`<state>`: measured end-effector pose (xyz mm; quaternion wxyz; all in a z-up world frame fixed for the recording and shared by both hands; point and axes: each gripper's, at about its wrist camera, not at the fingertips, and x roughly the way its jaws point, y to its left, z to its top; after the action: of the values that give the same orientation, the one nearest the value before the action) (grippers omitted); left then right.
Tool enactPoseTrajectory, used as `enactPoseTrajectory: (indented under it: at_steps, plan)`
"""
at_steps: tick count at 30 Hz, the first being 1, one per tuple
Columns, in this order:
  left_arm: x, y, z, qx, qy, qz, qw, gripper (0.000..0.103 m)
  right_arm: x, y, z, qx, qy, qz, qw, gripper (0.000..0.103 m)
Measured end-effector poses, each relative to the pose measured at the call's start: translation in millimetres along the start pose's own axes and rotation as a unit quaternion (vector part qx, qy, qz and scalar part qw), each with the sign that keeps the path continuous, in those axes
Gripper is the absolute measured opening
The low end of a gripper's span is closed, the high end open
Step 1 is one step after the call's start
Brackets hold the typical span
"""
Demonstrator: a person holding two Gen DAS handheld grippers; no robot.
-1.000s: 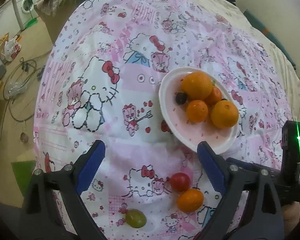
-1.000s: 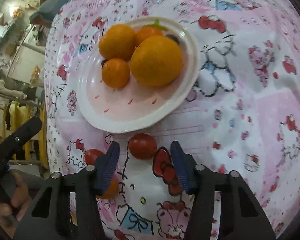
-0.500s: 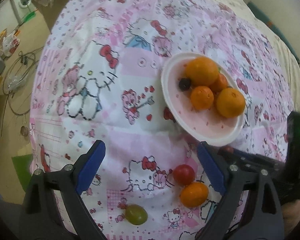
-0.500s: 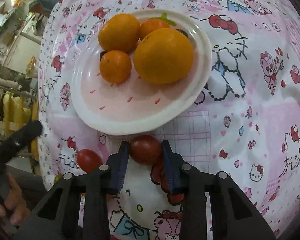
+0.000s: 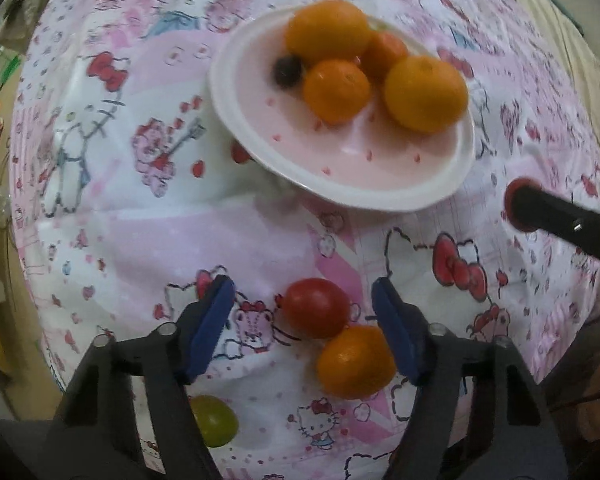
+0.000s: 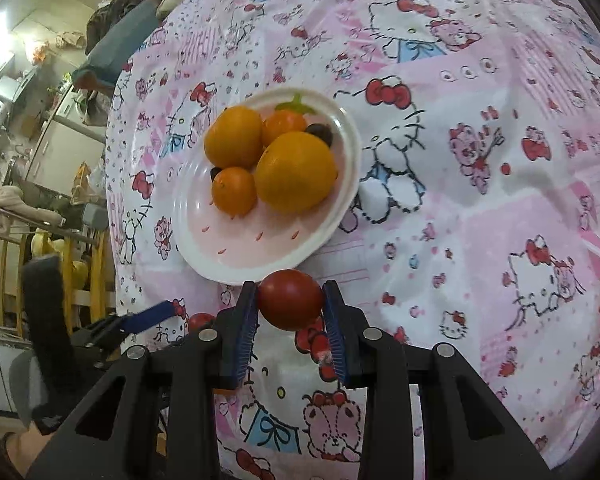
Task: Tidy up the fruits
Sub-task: 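Grasp another red cherry tomato with the left tool while the right holds its tomato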
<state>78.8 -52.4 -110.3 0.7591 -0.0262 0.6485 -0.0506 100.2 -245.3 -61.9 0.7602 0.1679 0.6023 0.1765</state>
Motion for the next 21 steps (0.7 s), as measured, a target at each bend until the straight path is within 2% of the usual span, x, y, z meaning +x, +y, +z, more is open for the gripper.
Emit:
enactPoseTrajectory:
  at_steps: [6, 8, 14, 21]
  plan:
    - [10, -17, 2, 0.013, 0.022, 0.008, 0.9996, 0.040, -12, -6, -3, 0.001, -0.007, -0.002, 1.000, 0.034]
    - [10, -20, 3, 0.015, 0.016, 0.024, 0.9995, 0.031, -15, -5, -3, 0.000, -0.010, -0.001, 1.000, 0.034]
    - [6, -19, 5, 0.012, 0.011, 0.013, 0.9998, 0.031, -23, -1, -4, -0.003, -0.018, 0.003, 1.000, 0.034]
    - [-16, 5, 0, -0.005, -0.007, 0.007, 0.9999, 0.031, -28, 11, -5, -0.016, -0.022, 0.002, 1.000, 0.034]
